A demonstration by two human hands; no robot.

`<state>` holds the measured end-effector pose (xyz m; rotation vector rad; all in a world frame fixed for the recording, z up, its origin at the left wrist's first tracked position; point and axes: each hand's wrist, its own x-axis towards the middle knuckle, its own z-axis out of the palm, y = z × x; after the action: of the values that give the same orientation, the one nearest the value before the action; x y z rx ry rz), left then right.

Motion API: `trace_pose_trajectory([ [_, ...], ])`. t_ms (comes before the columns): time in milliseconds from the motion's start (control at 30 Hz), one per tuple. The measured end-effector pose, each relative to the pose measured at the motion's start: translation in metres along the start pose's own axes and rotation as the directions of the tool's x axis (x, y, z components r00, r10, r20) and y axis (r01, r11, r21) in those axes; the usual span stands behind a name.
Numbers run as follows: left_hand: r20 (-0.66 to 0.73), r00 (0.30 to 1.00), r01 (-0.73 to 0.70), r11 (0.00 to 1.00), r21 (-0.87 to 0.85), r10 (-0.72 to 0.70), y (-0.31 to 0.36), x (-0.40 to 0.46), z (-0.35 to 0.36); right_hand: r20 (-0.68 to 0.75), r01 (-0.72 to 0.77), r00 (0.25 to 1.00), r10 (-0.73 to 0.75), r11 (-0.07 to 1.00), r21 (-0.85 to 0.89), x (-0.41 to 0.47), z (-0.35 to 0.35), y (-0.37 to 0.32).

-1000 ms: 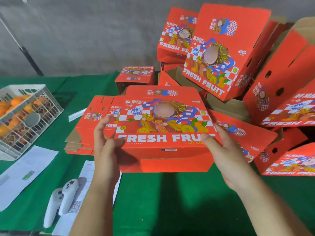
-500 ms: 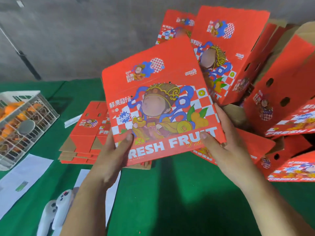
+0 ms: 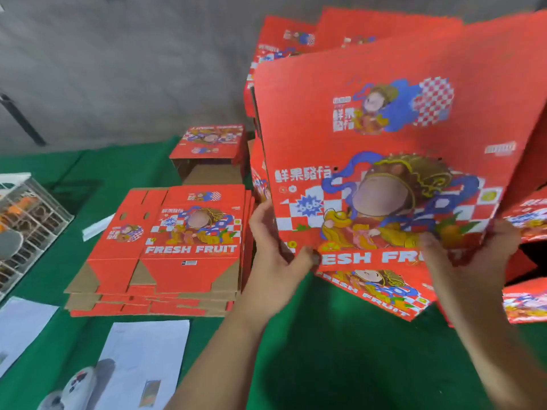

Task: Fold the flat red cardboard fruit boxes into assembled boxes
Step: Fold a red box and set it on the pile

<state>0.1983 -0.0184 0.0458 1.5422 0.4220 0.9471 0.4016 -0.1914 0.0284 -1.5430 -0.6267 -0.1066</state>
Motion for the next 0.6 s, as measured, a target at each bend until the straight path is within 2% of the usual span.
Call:
trace_pose_trajectory([
  [100,-0.139,0.988,0.065,0.998,0.007,-0.064,-0.025,-0.009,-0.021,0.053,0.007,0.999,-0.003,0.996,-0.088,-0.022,0.001,0.007],
  [167,-0.231,0.955,0.200,0.979,0.031,-0.188,-0.045,-0.020,-0.045,0.185,0.045,0.982,-0.023,0.993,-0.113,-0.041,0.011,0.013],
  [233,-0.308,0.916,0.282,0.958,0.044,-0.255,-0.064,-0.032,-0.065,0.304,0.002,0.952,0.022,0.997,-0.077,-0.055,0.022,0.018],
  [367,-0.391,0.874,0.314,0.949,0.001,-0.288,-0.082,-0.049,-0.079,0.381,0.075,0.924,0.020,0.970,-0.232,-0.062,0.041,0.012],
  [433,-0.442,0.843,0.336,0.942,-0.012,-0.306,-0.087,-0.059,-0.091,0.446,0.101,0.895,0.023,0.962,-0.252,-0.066,0.051,0.006],
  [500,-0.481,0.804,0.395,0.919,-0.007,-0.349,-0.091,-0.073,-0.105,0.545,0.058,0.835,0.079,0.971,-0.230,-0.075,0.058,0.002],
  [600,-0.518,0.753,0.498,0.866,0.044,-0.406,-0.094,-0.098,-0.117,0.637,-0.097,0.741,0.210,0.973,-0.208,-0.098,0.058,0.014],
])
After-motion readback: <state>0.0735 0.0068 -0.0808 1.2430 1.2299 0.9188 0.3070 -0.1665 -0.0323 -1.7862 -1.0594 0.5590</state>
